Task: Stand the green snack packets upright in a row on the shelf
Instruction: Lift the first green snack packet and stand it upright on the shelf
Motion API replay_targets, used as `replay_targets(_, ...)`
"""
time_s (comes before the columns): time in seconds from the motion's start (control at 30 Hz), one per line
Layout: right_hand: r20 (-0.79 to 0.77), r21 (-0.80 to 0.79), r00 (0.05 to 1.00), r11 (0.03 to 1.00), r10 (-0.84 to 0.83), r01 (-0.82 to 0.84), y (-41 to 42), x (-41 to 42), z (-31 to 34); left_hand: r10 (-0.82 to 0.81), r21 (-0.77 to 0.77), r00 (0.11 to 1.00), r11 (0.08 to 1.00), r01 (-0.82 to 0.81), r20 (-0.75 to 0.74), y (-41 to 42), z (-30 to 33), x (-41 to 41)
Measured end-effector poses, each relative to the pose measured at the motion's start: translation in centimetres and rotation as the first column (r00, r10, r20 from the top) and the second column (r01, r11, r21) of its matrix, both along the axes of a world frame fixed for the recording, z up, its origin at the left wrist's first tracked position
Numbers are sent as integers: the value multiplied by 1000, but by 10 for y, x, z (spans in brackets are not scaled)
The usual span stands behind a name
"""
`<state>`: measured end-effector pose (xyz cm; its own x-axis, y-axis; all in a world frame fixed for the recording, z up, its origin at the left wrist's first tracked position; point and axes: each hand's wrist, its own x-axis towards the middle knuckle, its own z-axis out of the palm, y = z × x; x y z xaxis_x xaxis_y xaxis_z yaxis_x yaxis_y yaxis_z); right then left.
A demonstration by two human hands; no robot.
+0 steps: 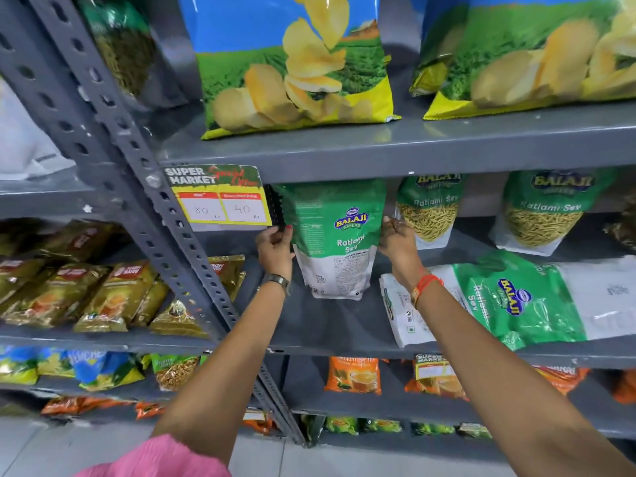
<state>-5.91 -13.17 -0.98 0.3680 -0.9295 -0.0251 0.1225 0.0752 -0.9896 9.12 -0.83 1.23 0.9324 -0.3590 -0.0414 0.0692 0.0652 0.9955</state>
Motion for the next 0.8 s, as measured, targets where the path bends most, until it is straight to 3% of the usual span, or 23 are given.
replay_targets(0.07,49,43,998,999,27,-29,4,-3,5,52,-80,997,996,-47,60,8,7,-20)
replay_targets(0.1,58,63,997,996,54,-58,7,-5,8,2,-88,995,996,7,102,11,9,-33)
replay_targets(0.23,26,61,980,978,197,-198,25,-15,11,-262,116,908,965,236,328,17,2,-68)
replay_targets(0.33,-37,46,939,939,343,-341,41,-22,9,-320,257,837,940,223,445,22,-3,-75)
replay_targets(0.43,-96,21,906,910,413,-413,57,-15,9,-318,301,814,935,186,486,30,-4,-80)
replay_targets(0.6,-50,6,926,927,374,-374,63,-1,8,-330,138,867,944,300,374,41,-3,-62)
replay_targets(0.7,42,34,977,977,210,-211,52,-3,7,-385,31,902,922,386,196,40,2,-49)
replay_targets(0.8,124,74,969,972,213,-223,41,0,10,-356,-50,935,934,355,-9,36,5,-26)
